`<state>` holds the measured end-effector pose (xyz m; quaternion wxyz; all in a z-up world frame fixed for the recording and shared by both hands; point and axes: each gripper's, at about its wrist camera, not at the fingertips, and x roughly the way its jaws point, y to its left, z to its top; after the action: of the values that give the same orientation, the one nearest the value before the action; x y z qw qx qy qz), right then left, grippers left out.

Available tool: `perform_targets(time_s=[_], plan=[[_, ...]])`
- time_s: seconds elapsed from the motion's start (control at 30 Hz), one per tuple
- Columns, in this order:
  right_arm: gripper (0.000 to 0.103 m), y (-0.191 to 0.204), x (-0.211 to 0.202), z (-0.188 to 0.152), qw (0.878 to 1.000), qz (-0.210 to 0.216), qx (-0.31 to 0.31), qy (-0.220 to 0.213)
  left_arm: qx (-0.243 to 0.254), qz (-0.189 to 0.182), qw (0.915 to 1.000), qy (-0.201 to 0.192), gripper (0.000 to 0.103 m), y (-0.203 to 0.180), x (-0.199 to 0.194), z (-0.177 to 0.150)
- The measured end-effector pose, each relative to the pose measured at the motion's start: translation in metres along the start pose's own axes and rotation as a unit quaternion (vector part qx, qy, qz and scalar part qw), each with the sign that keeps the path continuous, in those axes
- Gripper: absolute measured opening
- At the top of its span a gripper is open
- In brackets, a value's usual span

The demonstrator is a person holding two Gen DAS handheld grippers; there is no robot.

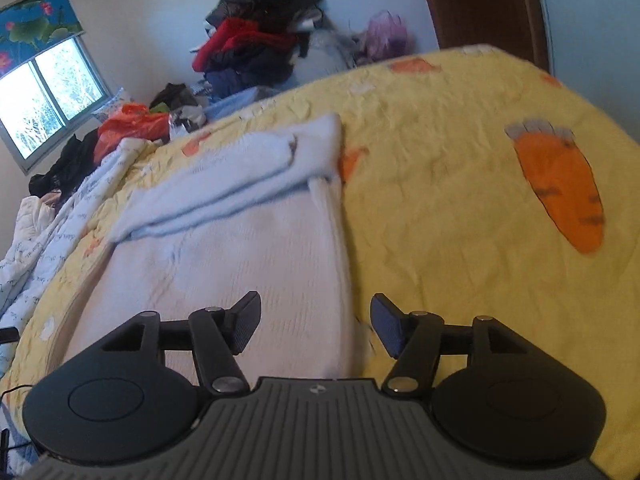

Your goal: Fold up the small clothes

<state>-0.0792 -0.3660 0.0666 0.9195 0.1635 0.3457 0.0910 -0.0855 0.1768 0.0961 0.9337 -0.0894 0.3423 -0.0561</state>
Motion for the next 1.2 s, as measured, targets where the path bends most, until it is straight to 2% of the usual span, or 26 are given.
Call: perform_targets(time_s=[0.03, 0.1, 0.2, 0.27, 0.3, 0.33, 0.37, 0.5, 0.53, 0.83, 1.2], plan=[[0.064, 0.012, 0.015, 0.008, 1.0, 0.009, -0.009, -0.013, 0.005, 0.005, 0.9999, -0.016, 0.082, -0.018, 0.017, 0.006], [0.064, 0.039, 0.052, 0.02, 0.999, 0.028, -0.022, -0.015, 0.02, 0.007, 0.9997, -0.013, 0.082, -0.056, 0.059, 0.013], [0.064, 0.079, 0.123, 0.034, 0.998, 0.049, -0.039, 0.017, 0.075, 0.028, 0.9967, 0.015, 0.081, -0.11, 0.117, 0.007], [0.063, 0.105, 0.162, 0.036, 0.996, 0.031, -0.079, 0.039, 0.103, 0.053, 0.9922, 0.047, 0.081, -0.129, 0.147, -0.005], [0.064, 0.114, 0.177, 0.032, 0.994, 0.01, -0.096, 0.05, 0.113, 0.071, 0.9886, 0.069, 0.081, -0.135, 0.161, -0.012], [0.066, 0.122, 0.189, 0.024, 0.992, -0.017, -0.107, 0.066, 0.112, 0.08, 0.9879, 0.072, 0.082, -0.135, 0.165, -0.02], [0.07, 0.127, 0.189, 0.017, 0.99, -0.028, -0.13, 0.044, 0.103, 0.079, 0.99, 0.053, 0.082, -0.132, 0.16, -0.026], [0.09, 0.142, 0.168, -0.02, 0.979, -0.052, -0.196, 0.032, 0.088, 0.071, 0.9923, 0.049, 0.083, -0.123, 0.144, -0.04], [0.092, 0.141, 0.158, -0.032, 0.978, -0.054, -0.202, 0.024, 0.09, 0.072, 0.9922, 0.048, 0.083, -0.123, 0.14, -0.044], [0.095, 0.123, 0.094, -0.075, 0.977, -0.049, -0.205, 0.02, 0.097, 0.073, 0.9916, 0.043, 0.084, -0.119, 0.106, -0.069], [0.095, 0.125, 0.073, -0.093, 0.975, -0.062, -0.215, 0.013, 0.091, 0.072, 0.992, 0.05, 0.086, -0.113, 0.084, -0.084]])
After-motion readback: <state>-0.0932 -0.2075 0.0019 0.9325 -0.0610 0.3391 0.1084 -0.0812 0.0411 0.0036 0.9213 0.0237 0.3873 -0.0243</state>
